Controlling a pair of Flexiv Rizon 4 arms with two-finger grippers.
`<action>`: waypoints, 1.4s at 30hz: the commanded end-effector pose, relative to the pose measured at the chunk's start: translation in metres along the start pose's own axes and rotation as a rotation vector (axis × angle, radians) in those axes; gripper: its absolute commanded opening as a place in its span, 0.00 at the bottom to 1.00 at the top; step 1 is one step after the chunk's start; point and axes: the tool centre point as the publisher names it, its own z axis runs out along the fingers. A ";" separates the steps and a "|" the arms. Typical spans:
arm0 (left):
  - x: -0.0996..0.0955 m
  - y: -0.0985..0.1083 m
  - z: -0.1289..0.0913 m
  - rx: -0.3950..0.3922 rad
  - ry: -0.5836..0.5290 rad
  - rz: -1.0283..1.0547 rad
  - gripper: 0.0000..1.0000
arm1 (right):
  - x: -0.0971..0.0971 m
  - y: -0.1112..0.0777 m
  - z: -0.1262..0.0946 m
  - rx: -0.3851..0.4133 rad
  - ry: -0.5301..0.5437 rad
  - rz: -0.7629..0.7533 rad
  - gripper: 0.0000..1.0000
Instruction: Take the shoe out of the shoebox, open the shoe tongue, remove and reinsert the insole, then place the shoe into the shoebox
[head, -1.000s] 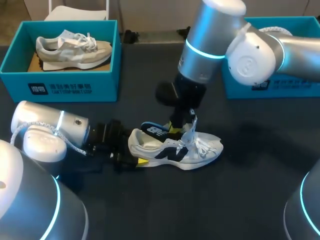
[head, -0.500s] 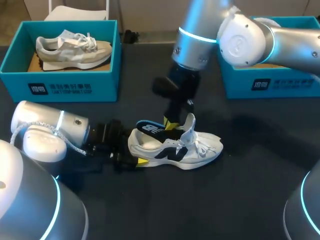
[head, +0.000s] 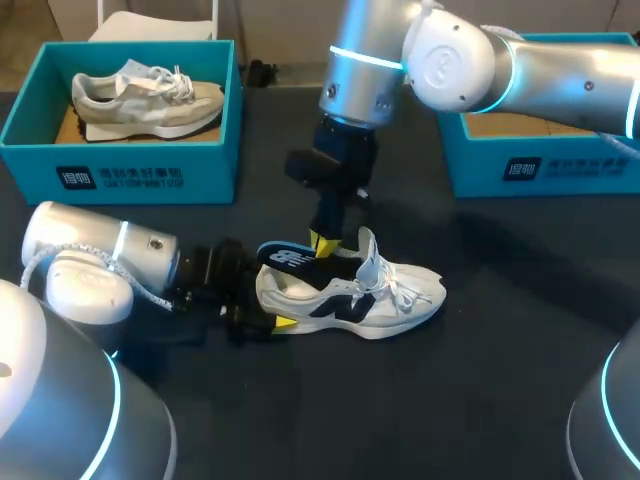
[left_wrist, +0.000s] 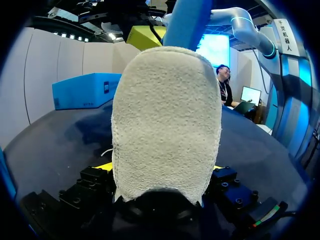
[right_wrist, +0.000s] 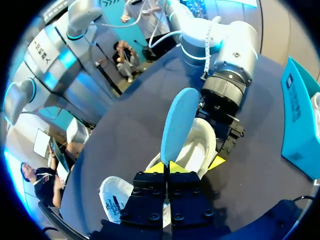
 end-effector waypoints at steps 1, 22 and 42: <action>-0.003 0.004 0.002 -0.002 0.000 0.000 0.00 | -0.006 0.003 0.003 -0.011 0.085 -0.003 0.00; -0.003 0.004 0.002 -0.002 0.000 0.000 0.00 | 0.019 -0.007 -0.018 -0.034 -0.099 0.183 1.00; -0.003 0.004 0.002 -0.002 0.000 0.000 0.00 | -0.006 -0.001 -0.014 0.051 -0.327 0.490 1.00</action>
